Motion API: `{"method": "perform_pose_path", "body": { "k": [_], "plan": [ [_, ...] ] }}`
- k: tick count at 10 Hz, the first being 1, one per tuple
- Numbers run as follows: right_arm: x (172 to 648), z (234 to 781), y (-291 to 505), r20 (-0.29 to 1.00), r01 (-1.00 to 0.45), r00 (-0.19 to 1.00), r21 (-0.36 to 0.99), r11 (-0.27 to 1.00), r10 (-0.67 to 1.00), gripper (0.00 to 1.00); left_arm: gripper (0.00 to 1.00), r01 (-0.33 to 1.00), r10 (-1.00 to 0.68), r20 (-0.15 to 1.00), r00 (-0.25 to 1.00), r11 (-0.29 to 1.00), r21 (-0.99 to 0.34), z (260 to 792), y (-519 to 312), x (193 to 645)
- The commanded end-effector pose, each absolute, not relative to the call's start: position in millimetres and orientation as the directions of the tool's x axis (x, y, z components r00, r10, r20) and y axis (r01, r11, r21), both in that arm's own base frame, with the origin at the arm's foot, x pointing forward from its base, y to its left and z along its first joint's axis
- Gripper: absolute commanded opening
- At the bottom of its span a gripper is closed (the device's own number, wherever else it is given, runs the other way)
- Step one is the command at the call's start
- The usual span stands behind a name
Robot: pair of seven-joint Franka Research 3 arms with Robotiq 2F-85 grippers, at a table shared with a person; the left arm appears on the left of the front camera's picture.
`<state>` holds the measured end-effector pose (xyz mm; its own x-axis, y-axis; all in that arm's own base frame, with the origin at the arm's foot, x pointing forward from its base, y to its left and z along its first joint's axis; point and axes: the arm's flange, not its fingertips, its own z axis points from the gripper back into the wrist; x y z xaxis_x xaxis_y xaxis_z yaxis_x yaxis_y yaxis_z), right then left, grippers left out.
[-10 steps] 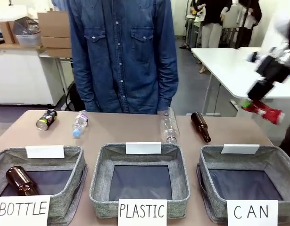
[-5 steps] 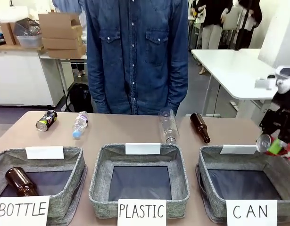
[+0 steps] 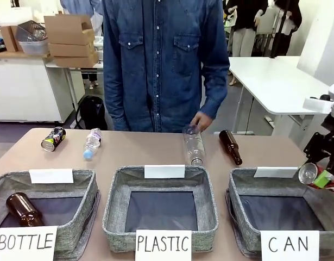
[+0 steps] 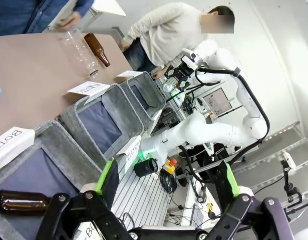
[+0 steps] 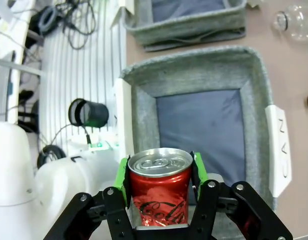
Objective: Sort the can waste into the basket.
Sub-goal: Pick up the can waste from the table and place it in the right Fabric basket.
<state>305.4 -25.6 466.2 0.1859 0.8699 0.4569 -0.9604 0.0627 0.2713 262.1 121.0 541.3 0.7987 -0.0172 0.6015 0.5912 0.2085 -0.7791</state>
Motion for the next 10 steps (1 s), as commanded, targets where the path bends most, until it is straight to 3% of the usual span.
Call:
{"method": "perform_pose_path", "body": {
  "k": [1,7,9,10],
  "plan": [
    [306.1,459.0,-26.0,0.481,-0.968,0.183,0.240,0.071,0.857,1.00,1.00,0.590,-0.006,0.602,0.799,0.206,-0.781,544.0,120.7,260.9],
    [324.9,462.3,-29.7,0.532,-0.947,0.279,0.289,0.138,0.799,1.00,1.00,0.590,-0.006,0.602,0.799,0.206,-0.781,544.0,120.7,260.9],
    [347.8,467.6,-34.1,0.588,-0.890,0.427,0.408,0.204,0.687,1.00,1.00,0.590,-0.006,0.602,0.799,0.206,-0.781,544.0,120.7,260.9],
    [370.9,474.7,-31.8,0.609,-0.743,0.664,0.606,0.285,0.435,1.00,1.00,0.591,-0.017,0.602,0.799,0.209,-0.779,541.3,121.0,262.1]
  ]
}}
